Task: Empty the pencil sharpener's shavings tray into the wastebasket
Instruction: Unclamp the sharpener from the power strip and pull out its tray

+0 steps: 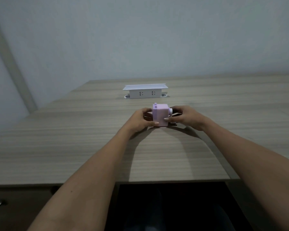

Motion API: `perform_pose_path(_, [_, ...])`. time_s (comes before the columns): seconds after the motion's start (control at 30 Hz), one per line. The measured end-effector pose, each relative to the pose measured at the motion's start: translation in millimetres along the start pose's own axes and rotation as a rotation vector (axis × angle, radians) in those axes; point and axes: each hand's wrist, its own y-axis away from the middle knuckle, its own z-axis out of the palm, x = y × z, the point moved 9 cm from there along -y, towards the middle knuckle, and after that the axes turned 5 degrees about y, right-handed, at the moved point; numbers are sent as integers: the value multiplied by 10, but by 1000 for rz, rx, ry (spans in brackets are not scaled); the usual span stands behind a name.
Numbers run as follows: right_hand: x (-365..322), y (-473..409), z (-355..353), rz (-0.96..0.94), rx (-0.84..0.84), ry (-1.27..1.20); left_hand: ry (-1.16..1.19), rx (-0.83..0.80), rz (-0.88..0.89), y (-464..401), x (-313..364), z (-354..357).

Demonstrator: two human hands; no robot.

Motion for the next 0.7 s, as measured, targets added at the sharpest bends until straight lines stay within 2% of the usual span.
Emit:
perform_pose_path(0.33, [-13,-19,-13,12,-52,54,35,10,-47,27,-78,-134])
perform_pose_path(0.7, [-235,-56,-201,8,0,151,-47,166,-35,238,-6,-933])
